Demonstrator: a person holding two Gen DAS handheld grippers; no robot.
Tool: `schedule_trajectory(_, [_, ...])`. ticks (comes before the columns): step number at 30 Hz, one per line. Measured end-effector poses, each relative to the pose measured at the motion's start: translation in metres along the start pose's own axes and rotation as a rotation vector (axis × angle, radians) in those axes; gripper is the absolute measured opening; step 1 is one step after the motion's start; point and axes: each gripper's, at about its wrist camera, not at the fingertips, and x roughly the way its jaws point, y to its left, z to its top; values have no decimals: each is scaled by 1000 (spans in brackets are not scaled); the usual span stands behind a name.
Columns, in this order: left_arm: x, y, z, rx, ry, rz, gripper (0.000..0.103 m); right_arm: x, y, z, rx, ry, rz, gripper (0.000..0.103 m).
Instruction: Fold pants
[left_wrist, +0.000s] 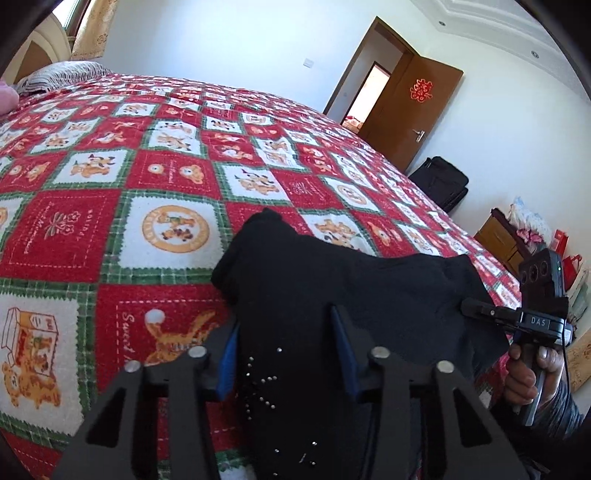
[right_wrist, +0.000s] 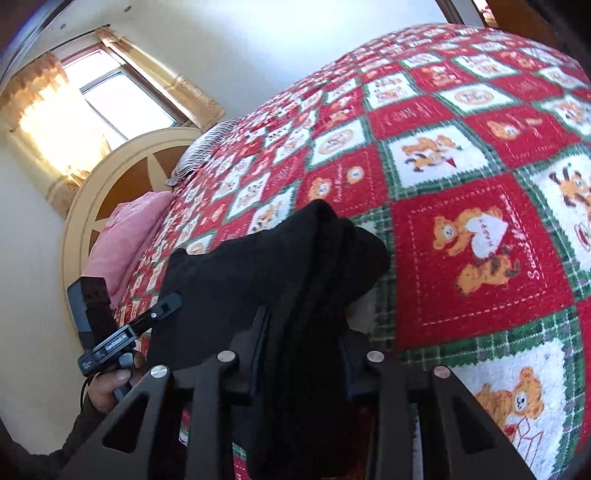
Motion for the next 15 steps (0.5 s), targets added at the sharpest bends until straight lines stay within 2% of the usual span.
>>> schedule_trajectory(4, [-14, 4, 4, -45, -32, -28, 17, -18, 30, 2, -93, -44, 8, 30])
schedule_trajectory(8, [-36, 12, 12, -74, -68, -46, 14, -23, 64, 16, -181, -50, 42, 30])
schedule_trajectory(11, [-61, 25, 17, -75, -112, -15, 14, -8, 83, 32, -222, -36, 67, 30])
schedule_trajectory(15, [-96, 55, 23, -86, -163, 74, 14, 35, 112, 56, -256, 18, 134, 29])
